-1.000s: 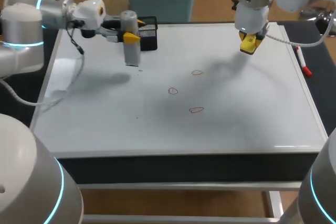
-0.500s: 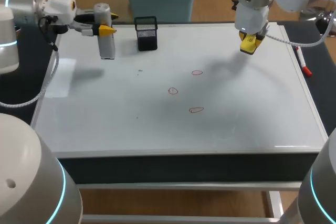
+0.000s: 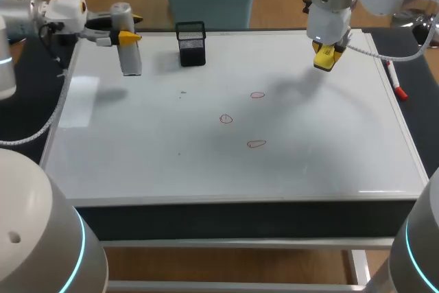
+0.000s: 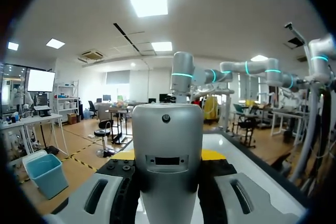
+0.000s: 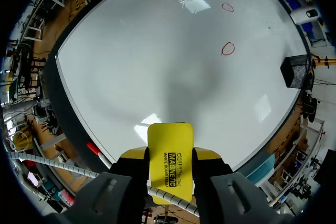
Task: Pick up the inspection probe, press it on each red-marked spot on the whiteboard one by one, put down the probe, pick up the eraser, and wipe off all the red marks.
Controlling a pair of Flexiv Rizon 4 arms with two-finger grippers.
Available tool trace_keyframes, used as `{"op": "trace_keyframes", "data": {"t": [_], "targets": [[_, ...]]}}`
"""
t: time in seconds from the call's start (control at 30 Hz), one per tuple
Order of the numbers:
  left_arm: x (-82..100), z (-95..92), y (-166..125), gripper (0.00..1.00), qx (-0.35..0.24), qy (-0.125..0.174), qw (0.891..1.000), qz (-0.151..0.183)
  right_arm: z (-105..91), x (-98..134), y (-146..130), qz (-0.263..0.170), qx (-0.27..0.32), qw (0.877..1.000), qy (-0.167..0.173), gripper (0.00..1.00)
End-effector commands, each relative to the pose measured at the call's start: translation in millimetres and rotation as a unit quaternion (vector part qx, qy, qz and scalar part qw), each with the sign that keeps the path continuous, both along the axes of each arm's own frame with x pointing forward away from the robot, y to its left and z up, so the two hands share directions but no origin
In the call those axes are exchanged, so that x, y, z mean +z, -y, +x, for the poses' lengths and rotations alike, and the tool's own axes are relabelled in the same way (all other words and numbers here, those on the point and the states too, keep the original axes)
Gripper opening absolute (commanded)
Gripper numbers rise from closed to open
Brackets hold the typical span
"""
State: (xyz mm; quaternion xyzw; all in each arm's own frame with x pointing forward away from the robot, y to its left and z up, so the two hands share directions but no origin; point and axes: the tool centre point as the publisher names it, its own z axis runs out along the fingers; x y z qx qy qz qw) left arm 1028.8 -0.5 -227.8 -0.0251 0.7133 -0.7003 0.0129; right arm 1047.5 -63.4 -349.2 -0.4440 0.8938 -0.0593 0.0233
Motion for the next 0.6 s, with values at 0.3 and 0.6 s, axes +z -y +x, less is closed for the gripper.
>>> {"op": "trace_keyframes", "data": {"t": [0.3, 0.6], "targets": [[2.5, -0.6, -0.3, 0.0, 0.0, 0.0, 1.0, 0.002, 0.2, 1.4, 0.5, -0.002, 0.001, 1.0, 0.0, 0.0], [2.5, -0.6, -0.3, 0.0, 0.0, 0.0, 1.0, 0.002, -17.2, 0.8, -39.4, 0.003, 0.025, 0.999, -0.033, 0.0]]}}
